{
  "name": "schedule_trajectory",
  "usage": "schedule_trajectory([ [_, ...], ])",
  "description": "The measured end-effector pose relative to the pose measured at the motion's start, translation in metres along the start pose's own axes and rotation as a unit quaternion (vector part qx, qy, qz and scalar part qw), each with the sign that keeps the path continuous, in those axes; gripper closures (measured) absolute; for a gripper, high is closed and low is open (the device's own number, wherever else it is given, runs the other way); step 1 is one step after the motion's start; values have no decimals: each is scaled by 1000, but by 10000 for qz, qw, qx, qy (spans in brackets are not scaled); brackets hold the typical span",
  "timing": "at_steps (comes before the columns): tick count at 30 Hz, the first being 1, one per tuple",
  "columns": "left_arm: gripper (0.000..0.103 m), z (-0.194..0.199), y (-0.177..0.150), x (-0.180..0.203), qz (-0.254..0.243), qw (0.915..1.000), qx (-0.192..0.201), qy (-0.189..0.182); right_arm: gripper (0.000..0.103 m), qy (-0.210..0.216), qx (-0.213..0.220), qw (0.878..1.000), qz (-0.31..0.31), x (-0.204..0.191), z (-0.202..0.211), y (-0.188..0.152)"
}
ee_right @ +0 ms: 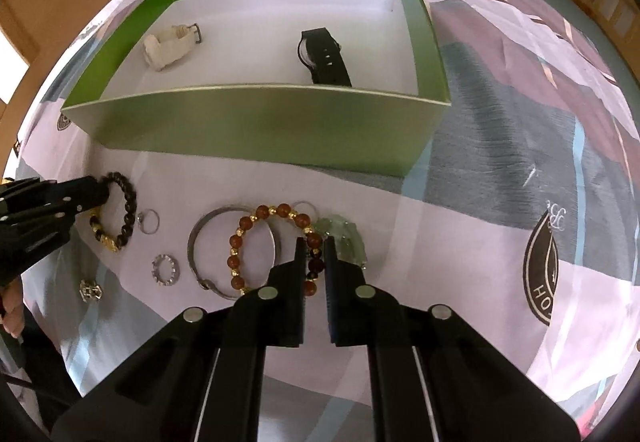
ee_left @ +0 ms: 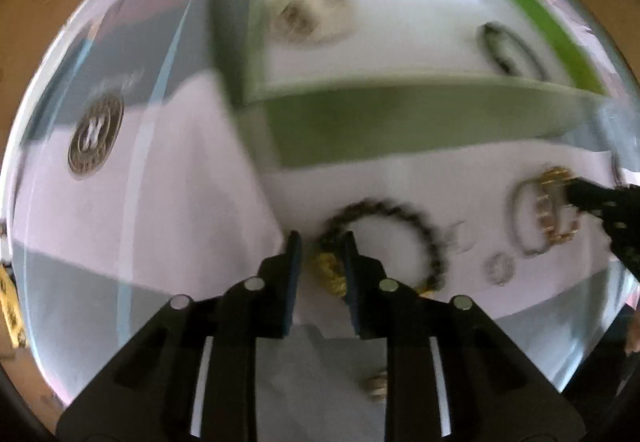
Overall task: Organize jewelry
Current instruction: 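Grasp the amber bead bracelet with the right tool while the left tool grasps the black-gold bead bracelet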
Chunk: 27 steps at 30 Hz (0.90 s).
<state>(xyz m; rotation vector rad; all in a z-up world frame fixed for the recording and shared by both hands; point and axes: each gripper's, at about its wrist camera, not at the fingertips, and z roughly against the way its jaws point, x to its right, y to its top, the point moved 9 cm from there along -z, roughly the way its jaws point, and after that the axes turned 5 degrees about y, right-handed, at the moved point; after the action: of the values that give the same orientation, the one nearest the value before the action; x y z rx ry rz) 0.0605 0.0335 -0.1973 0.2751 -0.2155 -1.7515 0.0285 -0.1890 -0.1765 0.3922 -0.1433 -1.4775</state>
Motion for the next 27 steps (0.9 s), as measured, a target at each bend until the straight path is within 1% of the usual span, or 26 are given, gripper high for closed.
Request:
schedule_trajectory([
  [1,79,1,0,-4,94,9999,-22,-139,95,2,-12,10000,-14,1,0,-1],
  [3,79,1,-2,-14,183,9997,-67,-126,93,0,-7,10000,-25,3,1,0],
  [5,79,3,-2,-18,235,9996,-26,-149,89,-40,0,10000,-9,3,1,0],
  [6,78,3,-2,-17,188,9997,3,-135,84,-40,-12,10000,8,1,1,-1],
  [7,75,4,-3,-13,80,9999,41,-93,81,-29,-16,10000,27,0,1,-1],
  [9,59,4,-3,-5,-88,9999,78,-22,81,-24,-33,10000,66,-2,-1,-1],
  [11,49,4,-3,3,-275,9995,118,47,79,-25,-93,9999,80,-2,-5,-3],
  [13,48,2,-4,10,-412,9989,151,175,77,-33,-100,9999,98,-5,-6,-3],
  [15,51,2,-5,11,-449,9986,183,191,77,-33,-95,9999,110,-7,-7,-3],
  [16,54,4,-5,10,-430,9988,189,139,77,0,-90,9999,101,-8,-7,-3],
  [17,62,6,-7,12,-410,9989,195,89,78,40,-92,9999,102,-9,-6,-3],
  [18,73,8,-5,13,-388,9990,221,102,87,72,-83,9999,128,-10,-5,-3],
  [19,79,10,-4,12,-367,9990,242,105,95,108,-71,9998,137,-12,-4,-3],
  [20,91,9,0,12,-338,9991,251,83,95,206,-37,9997,102,-13,-2,-2],
  [21,94,11,0,11,-306,9992,256,28,95,260,-5,9996,77,-14,0,-2],
  [23,94,14,4,10,-268,9992,292,-65,95,339,145,9993,69,-14,8,3],
  [24,94,15,8,17,-281,9990,335,-75,95,361,218,9991,53,-13,14,6],
  [27,94,31,10,24,-282,9978,563,-220,96,458,400,9981,-38,-10,26,12],
])
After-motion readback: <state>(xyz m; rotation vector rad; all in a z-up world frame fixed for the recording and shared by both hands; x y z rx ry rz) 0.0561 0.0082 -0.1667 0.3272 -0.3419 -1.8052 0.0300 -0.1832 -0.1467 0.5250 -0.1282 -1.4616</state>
